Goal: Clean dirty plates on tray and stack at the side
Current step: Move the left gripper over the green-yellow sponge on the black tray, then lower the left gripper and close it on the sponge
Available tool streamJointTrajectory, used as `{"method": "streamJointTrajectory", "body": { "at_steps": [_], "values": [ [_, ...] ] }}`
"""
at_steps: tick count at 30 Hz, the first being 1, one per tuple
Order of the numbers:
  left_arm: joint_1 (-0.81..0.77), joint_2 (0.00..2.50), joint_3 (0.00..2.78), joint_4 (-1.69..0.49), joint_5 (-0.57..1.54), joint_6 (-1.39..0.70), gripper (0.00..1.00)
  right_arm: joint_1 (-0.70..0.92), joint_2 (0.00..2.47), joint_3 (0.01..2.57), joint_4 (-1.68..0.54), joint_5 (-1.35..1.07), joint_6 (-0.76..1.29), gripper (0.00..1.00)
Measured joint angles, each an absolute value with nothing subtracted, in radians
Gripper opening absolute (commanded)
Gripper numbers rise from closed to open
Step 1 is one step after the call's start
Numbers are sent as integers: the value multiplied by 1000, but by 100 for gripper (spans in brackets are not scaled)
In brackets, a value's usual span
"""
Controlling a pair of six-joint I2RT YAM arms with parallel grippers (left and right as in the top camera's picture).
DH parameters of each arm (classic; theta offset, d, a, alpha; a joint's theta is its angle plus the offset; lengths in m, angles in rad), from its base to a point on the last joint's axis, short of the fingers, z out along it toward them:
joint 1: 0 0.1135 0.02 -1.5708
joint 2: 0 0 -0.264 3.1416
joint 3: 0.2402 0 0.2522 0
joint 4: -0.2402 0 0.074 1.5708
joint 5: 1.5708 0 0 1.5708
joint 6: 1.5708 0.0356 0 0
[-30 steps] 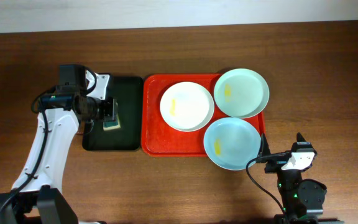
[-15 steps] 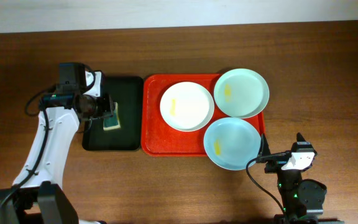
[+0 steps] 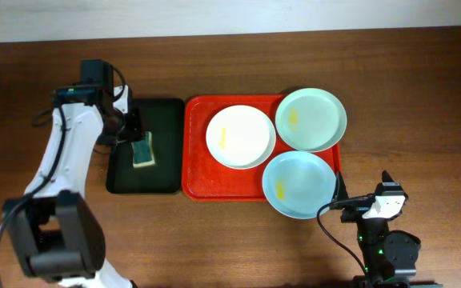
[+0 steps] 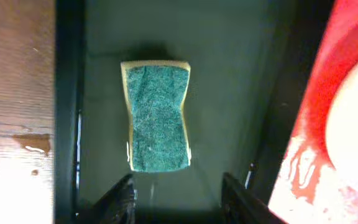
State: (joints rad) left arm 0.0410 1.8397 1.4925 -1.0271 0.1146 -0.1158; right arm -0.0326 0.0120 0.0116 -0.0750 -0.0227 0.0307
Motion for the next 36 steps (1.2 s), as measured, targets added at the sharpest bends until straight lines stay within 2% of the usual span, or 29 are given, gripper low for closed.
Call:
{"method": "streamJointTrajectory", "body": {
  "at_steps": [3,7,10,17,36],
  "values": [
    [40,1879,1493,-1004,114,-117,34,-33,12,12,-75,-23,31,98],
    [40,1900,1493,-977,113,-117,37,-33,12,12,-75,-23,30,98],
    [40,1902,1493,-970,104,-117,32,-33,12,12,-75,-23,30,98],
    [40,1955,1493,-967,91,-118,29,-33,12,12,-75,-23,30,98],
    [40,2022,1493,-953,70,-117,29,-33,12,12,-75,-23,30,98]
  ]
}}
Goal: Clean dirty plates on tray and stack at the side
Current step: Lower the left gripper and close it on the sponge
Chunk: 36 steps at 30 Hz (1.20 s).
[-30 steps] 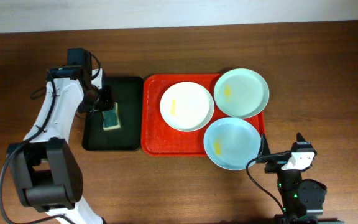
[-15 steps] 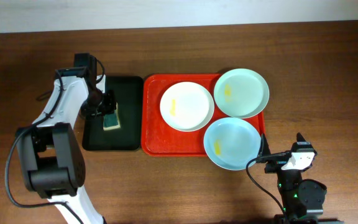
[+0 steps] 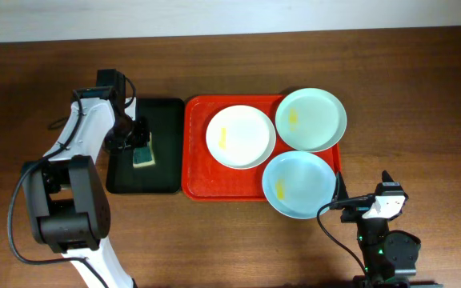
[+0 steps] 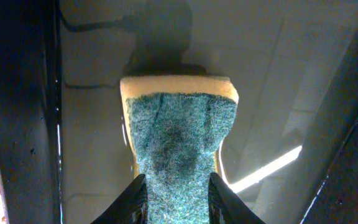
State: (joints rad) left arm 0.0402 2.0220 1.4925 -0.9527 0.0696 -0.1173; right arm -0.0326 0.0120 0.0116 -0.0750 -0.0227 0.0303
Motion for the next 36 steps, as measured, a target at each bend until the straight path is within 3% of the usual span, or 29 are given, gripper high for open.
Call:
{"method": "streamJointTrajectory", "body": {
  "at_steps": [9,12,22,31,36],
  "values": [
    [40,2029,1486,-929,58,-117,28,-33,12,12,-75,-23,30,98],
    [40,2031,1465,-911,44,-123,23,-33,12,12,-75,-23,30,98],
    [38,2035,1458,-902,44,-130,30,-33,12,12,-75,-23,30,98],
    [38,2036,1456,-901,44,-133,17,-33,12,12,-75,-22,30,98],
    [35,2036,1456,-900,44,-136,23,-33,12,12,-75,-23,30,99]
  ]
}}
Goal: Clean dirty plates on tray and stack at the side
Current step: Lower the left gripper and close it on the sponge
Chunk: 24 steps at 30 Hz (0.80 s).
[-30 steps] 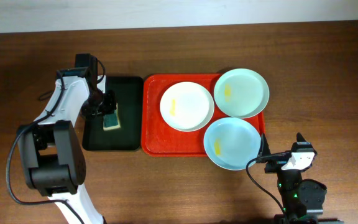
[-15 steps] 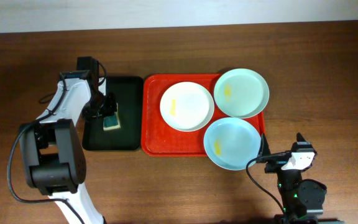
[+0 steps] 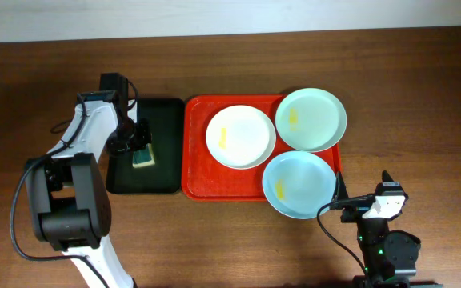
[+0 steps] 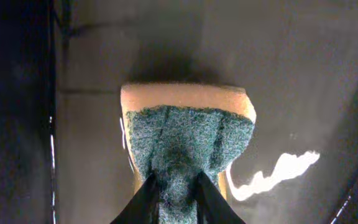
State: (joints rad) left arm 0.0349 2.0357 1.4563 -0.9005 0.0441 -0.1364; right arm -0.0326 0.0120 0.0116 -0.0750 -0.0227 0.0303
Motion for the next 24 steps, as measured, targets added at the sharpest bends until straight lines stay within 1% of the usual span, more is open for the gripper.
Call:
{"method": "streamJointTrajectory", "body": {
  "at_steps": [13,24],
  "values": [
    [35,2036,1456,-900,25,-136,28,-33,12,12,-75,-23,30,98],
    [27,2036,1457,-904,10,-136,28,-33,12,12,-75,-22,30,99]
  ]
}}
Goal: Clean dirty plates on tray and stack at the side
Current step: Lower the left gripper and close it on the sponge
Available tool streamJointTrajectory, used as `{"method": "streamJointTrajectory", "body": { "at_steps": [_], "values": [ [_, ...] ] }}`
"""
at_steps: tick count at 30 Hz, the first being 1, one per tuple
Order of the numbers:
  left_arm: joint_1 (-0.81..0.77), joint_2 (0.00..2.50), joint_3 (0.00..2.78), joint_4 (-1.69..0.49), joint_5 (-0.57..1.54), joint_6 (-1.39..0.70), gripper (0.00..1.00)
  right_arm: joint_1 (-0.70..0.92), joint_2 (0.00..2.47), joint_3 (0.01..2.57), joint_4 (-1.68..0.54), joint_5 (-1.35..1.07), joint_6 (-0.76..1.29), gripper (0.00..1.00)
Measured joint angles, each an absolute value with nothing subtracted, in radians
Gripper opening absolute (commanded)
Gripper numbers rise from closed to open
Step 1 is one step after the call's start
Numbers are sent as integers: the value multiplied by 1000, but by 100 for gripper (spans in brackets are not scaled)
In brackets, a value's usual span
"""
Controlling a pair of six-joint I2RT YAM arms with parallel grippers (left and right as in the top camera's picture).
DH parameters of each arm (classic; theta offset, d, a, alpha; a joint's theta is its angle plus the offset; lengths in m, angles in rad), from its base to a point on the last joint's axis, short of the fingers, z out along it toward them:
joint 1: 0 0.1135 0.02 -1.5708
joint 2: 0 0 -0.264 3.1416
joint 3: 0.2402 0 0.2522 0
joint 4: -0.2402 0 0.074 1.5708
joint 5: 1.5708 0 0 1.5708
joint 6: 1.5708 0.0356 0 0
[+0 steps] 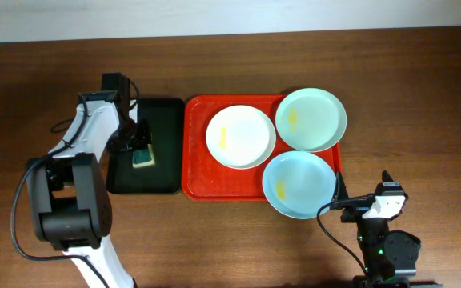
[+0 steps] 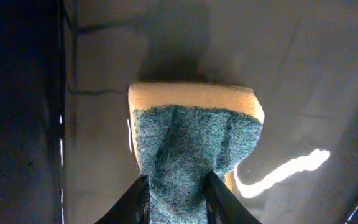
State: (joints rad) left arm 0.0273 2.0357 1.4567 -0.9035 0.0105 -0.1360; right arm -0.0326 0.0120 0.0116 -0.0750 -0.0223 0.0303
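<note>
A green-topped yellow sponge (image 2: 194, 137) sits in the black tray (image 1: 162, 120), and my left gripper (image 2: 176, 196) is shut on its near end, pinching the green pad into a waist. From overhead the left gripper (image 1: 138, 147) is over the tray's left part with the sponge (image 1: 143, 158) just below it. On the red tray (image 1: 194, 184) lie a white plate (image 1: 241, 136), a pale green plate (image 1: 310, 118) and a light blue plate (image 1: 298, 184), each with a yellow smear. My right gripper (image 1: 372, 205) rests near the table's front right, its jaws too small to read.
The black tray's floor (image 2: 291, 74) is wet and glossy, with a raised dark rim (image 2: 17, 112) to the left. The black tray stands directly left of the red tray. Brown table (image 1: 422, 96) extends to the right of the plates.
My left gripper remains shut on the sponge at the same spot in the black tray. Its fingers look slightly wider apart on the pad. Plates and right arm are unchanged.
At first my left gripper hung open above the sponge lying flat in the black tray. Then it was low, with a finger on each side of the sponge. After that it was shut, squeezing the pad, and it still holds it now.
</note>
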Motion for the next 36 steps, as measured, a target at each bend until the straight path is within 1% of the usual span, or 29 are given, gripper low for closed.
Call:
{"method": "streamJointTrajectory", "body": {
  "at_steps": [8,10,15,20,25,30,33,36],
  "values": [
    [27,2010,1457,-905,6,-136,32,-33,12,12,-75,-22,30,98],
    [27,2009,1457,-905,7,-136,36,-33,12,12,-75,-23,30,98],
    [20,2009,1456,-903,6,-136,39,-33,12,12,-75,-23,30,98],
    [-2,2008,1418,-867,-26,-136,34,-33,12,12,-75,-23,30,98],
    [-4,2008,1411,-855,-43,-136,35,-33,12,12,-75,-23,31,98],
    [-1,2008,1414,-855,-25,-136,34,-33,12,12,-75,-23,30,98],
    [3,2008,1429,-864,-14,-136,32,-33,12,12,-75,-23,30,98],
    [7,2008,1440,-867,-11,-136,27,-33,12,12,-75,-23,30,98]
  ]
}}
